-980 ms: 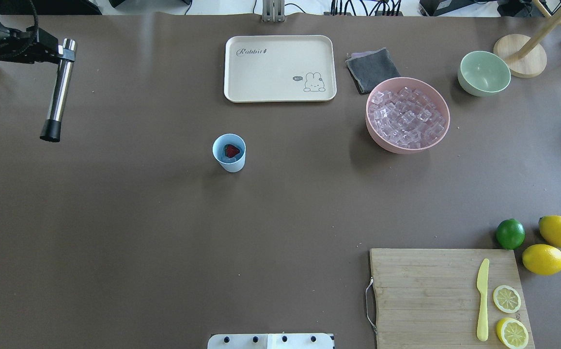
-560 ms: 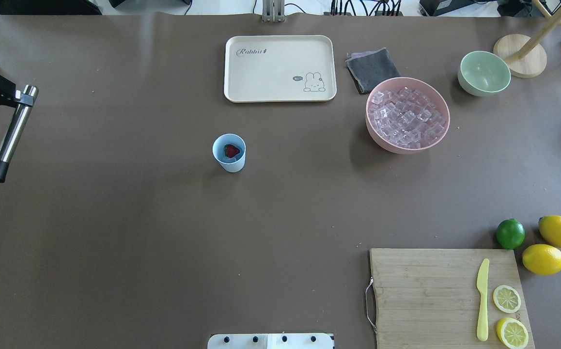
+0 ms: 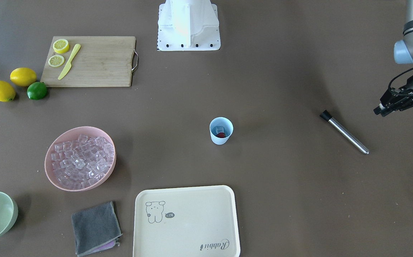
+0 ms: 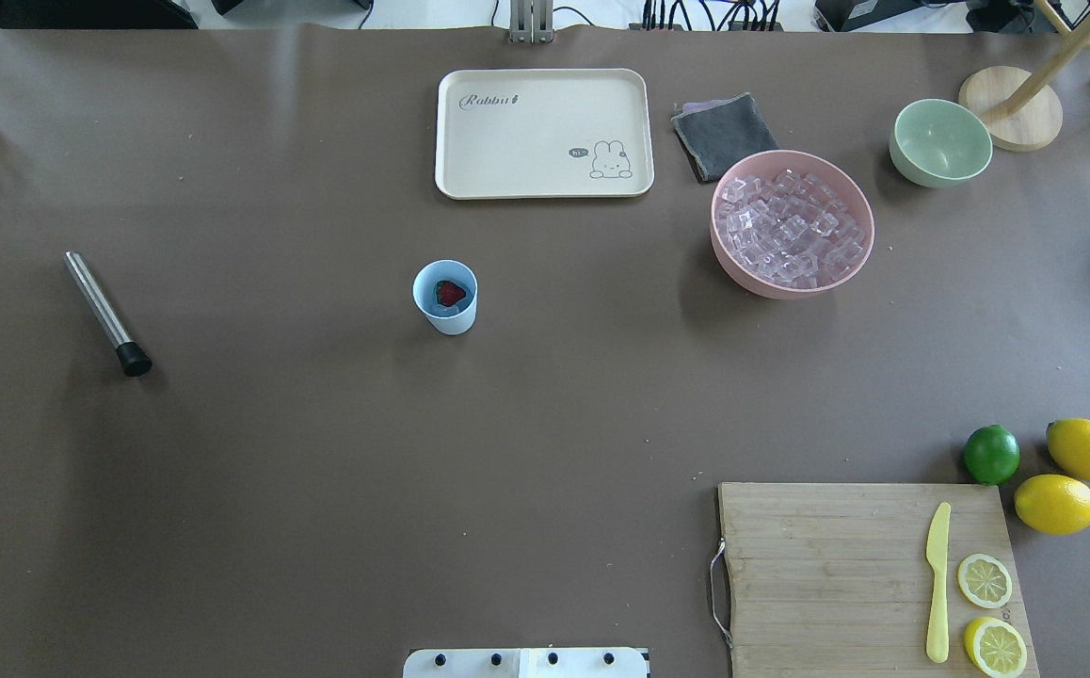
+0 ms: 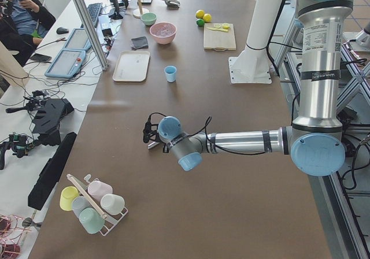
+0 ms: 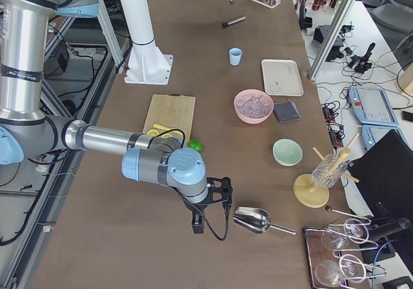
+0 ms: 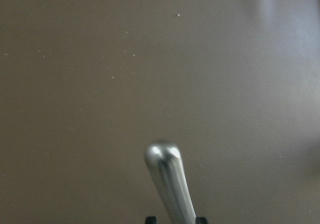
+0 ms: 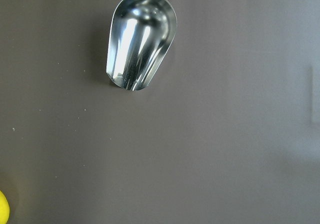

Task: Mash ice and strawberries in cup
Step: 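Lay the pestle down on the table and open the left gripper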

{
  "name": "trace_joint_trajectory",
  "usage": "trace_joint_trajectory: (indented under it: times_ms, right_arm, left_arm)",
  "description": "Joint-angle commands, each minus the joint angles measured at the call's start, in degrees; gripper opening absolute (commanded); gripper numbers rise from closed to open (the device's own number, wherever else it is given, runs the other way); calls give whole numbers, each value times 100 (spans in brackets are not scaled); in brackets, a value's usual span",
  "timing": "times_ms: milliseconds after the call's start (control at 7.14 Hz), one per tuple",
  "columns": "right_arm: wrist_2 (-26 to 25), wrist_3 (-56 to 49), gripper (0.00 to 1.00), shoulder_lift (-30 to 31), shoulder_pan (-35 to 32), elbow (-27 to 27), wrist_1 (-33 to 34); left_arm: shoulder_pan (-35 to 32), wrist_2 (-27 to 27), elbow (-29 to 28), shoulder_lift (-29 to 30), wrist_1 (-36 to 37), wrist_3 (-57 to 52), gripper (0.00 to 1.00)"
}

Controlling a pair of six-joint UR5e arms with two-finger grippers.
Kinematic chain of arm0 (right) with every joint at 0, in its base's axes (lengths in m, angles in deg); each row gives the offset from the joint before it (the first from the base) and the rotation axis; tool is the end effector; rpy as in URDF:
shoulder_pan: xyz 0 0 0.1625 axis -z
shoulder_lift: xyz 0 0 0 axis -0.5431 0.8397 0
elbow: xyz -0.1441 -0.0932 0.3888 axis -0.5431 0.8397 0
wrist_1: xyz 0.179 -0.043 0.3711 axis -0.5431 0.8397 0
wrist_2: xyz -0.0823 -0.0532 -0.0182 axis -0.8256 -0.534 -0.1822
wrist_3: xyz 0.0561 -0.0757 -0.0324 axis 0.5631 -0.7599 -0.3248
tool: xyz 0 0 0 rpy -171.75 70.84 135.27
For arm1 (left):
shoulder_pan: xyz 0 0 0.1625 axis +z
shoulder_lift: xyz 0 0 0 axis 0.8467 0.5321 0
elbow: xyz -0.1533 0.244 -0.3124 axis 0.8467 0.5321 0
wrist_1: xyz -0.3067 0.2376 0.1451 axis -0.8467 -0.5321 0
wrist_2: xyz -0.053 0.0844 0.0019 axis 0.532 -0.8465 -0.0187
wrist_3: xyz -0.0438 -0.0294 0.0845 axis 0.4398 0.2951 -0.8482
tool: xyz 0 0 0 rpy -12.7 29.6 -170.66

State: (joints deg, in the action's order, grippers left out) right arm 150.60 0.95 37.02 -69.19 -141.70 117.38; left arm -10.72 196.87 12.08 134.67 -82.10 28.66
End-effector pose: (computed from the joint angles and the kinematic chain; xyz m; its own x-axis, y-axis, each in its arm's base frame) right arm 0.1479 -0.3680 0.6836 0.7576 -0.0426 0.6514 -0.0397 0.9930 0.1111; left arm 0.1208 -0.4672 0.6314 0.4445 0.0778 -0.8924 0.1400 0.9779 0.1550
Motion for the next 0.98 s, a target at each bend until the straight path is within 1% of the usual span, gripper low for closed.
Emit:
trace_joint_trajectory:
  times_ms: [0, 140, 280, 420, 560, 840]
  right_arm:
    - [-9, -9, 99, 33, -22, -6, -2]
    - [-9, 0, 99, 33, -23, 3, -2]
    - [-9, 0, 99, 33, -23, 3, -2]
    - [0, 0, 99, 33, -23, -15, 7]
    - [-9, 0, 99, 24, -23, -6, -2]
    - [-9, 9, 99, 7, -22, -6, -2]
  left_arm:
    - [204, -349, -137, 122, -94, 2, 46]
    - [204, -357, -146, 315, -76, 54, 74]
    - [204, -323, -120, 491, 194, 125, 78]
    - [204, -331, -111, 501, 275, 117, 80]
    - [195, -331, -94, 431, 267, 82, 99]
    - [178, -323, -85, 413, 423, -137, 99]
